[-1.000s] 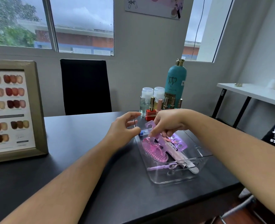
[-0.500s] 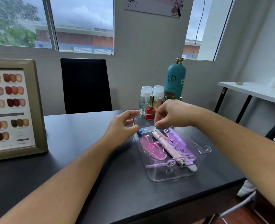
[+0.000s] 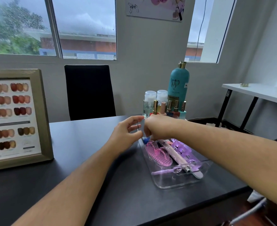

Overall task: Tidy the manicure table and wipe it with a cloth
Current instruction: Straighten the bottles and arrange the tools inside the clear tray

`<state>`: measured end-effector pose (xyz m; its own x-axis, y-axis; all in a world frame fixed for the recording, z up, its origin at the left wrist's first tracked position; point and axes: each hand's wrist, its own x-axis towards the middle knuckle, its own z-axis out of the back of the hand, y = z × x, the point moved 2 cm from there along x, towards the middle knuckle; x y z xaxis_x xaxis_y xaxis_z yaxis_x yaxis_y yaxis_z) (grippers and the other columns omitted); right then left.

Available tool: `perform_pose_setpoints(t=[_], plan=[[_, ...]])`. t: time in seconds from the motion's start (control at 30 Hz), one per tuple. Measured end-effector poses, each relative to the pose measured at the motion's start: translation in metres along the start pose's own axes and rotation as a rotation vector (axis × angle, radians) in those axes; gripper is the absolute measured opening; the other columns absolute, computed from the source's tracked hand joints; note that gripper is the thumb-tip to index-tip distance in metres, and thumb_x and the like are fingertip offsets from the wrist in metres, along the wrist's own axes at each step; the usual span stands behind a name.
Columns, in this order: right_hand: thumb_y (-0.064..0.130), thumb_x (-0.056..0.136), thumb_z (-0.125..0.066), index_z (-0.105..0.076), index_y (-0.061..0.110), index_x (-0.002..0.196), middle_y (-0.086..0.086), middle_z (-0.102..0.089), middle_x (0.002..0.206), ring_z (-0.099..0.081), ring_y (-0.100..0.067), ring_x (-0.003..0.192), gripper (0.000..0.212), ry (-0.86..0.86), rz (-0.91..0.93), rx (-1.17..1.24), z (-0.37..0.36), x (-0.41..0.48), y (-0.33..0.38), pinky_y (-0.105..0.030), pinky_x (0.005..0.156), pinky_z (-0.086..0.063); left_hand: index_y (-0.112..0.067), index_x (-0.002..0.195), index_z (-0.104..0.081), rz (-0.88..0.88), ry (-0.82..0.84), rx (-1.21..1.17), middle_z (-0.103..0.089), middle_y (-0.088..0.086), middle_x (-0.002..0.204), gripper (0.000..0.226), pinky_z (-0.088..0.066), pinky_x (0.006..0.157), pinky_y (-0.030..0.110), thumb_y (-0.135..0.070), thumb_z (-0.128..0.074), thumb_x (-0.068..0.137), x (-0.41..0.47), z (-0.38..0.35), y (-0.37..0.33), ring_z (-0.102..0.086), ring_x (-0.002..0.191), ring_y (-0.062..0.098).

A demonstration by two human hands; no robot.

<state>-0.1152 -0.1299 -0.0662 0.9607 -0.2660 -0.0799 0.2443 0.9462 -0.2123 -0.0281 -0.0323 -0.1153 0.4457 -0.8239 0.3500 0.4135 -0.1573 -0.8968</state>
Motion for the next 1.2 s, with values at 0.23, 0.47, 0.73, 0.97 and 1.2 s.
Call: perform_pose_setpoints(t=[0.23, 0.47, 0.73, 0.97, 1.2], plan=[[0.026, 0.08, -0.073, -0.069, 0.012, 0.08, -0.001, -0.066, 0.079, -0.062, -0.015, 0.071, 0.015, -0.055, -0.133, 0.172, 0.03, -0.02, -0.024, -0.03, 0.07, -0.054, -0.029, 0.116, -0.056, -0.003, 0.002, -0.032, -0.06, -0.009, 0.121, 0.047, -0.048, 0.093, 0.022, 0.001, -0.06, 0.081, -0.001, 0.0, -0.001, -0.057, 0.114, 0.01], [0.028, 0.081, -0.073, -0.07, 0.003, 0.091, -0.002, -0.071, 0.07, -0.063, -0.007, 0.051, 0.027, 0.257, -0.305, 0.226, 0.017, -0.056, -0.033, -0.015, 0.042, -0.046, -0.032, 0.116, -0.056, 0.001, 0.0, -0.025, -0.059, -0.01, 0.121, 0.046, -0.048, 0.088, 0.018, -0.001, -0.06, 0.082, -0.003, 0.0, -0.002, -0.057, 0.114, 0.009], [0.047, 0.076, -0.073, -0.07, 0.011, 0.077, 0.006, -0.069, 0.064, -0.065, -0.006, 0.058, 0.035, 0.273, -0.164, 0.462, 0.026, -0.059, 0.001, -0.015, 0.045, -0.046, -0.03, 0.118, -0.054, -0.012, -0.005, 0.002, -0.058, -0.011, 0.121, 0.046, -0.046, 0.082, 0.008, -0.001, -0.059, 0.083, -0.004, -0.001, -0.004, -0.056, 0.113, 0.008], [0.03, 0.076, -0.077, -0.069, 0.012, 0.075, 0.007, -0.064, 0.06, -0.058, -0.005, 0.055, 0.02, 0.203, -0.193, 0.45, 0.018, -0.056, -0.002, -0.018, 0.052, -0.046, -0.029, 0.12, -0.055, 0.003, -0.002, -0.002, -0.058, -0.009, 0.124, 0.047, -0.047, 0.092, 0.023, -0.002, -0.059, 0.082, -0.003, -0.001, -0.004, -0.056, 0.115, 0.01], [0.032, 0.071, -0.081, -0.073, 0.019, 0.076, 0.004, -0.07, 0.074, -0.062, -0.007, 0.066, 0.015, -0.081, -0.256, 0.508, 0.042, -0.051, -0.035, -0.02, 0.056, -0.05, -0.03, 0.117, -0.056, 0.016, -0.002, -0.029, -0.059, -0.009, 0.123, 0.047, -0.048, 0.095, 0.027, 0.0, -0.058, 0.082, -0.003, 0.0, -0.003, -0.057, 0.115, 0.01]])
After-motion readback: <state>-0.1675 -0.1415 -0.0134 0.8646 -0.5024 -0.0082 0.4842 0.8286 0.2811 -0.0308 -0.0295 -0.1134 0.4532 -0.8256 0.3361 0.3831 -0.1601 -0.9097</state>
